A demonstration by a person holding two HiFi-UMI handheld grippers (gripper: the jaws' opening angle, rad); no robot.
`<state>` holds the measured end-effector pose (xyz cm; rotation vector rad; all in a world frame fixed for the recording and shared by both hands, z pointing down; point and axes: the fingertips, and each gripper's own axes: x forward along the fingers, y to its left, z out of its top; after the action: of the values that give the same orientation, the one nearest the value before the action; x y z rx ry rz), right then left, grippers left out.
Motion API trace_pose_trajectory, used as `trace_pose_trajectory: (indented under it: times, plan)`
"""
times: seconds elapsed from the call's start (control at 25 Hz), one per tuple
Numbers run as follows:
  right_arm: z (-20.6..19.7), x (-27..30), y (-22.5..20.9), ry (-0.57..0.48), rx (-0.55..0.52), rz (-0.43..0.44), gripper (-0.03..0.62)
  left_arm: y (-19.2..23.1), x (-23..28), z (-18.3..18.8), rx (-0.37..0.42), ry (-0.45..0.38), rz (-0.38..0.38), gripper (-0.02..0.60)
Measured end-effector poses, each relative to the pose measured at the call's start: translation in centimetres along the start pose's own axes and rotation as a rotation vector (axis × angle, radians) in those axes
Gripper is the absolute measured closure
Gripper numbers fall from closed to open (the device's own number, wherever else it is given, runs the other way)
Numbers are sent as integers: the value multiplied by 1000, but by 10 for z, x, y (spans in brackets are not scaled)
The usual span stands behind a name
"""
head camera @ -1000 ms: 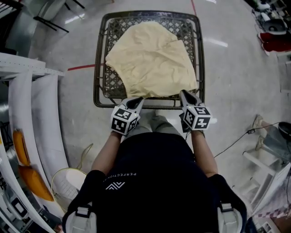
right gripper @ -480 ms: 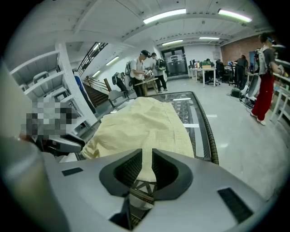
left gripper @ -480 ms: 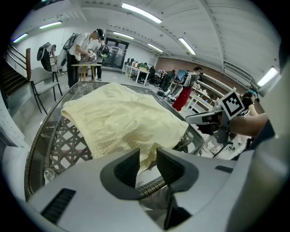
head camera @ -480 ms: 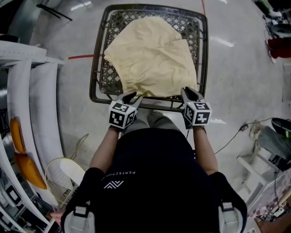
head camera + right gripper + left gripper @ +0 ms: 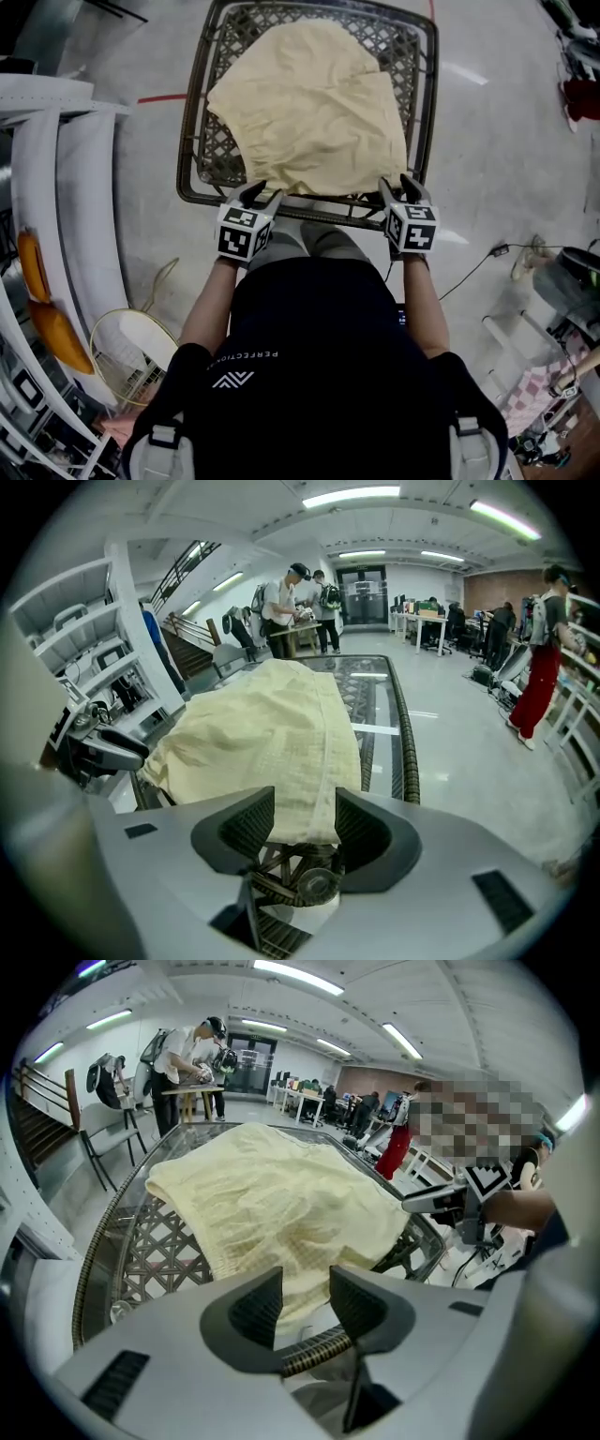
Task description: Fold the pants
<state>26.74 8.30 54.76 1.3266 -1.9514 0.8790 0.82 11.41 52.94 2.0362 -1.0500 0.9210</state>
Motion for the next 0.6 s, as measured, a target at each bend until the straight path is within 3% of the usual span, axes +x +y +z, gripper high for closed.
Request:
trace_pose_trajectory:
  times: [0.2, 0.6]
  plan:
    - [-10, 6, -11, 41, 7, -36, 398, 2, 7, -6, -5, 49, 21, 413]
    - [-16, 12, -17, 88, -35, -78, 398, -3, 18, -25, -1, 140, -11, 370]
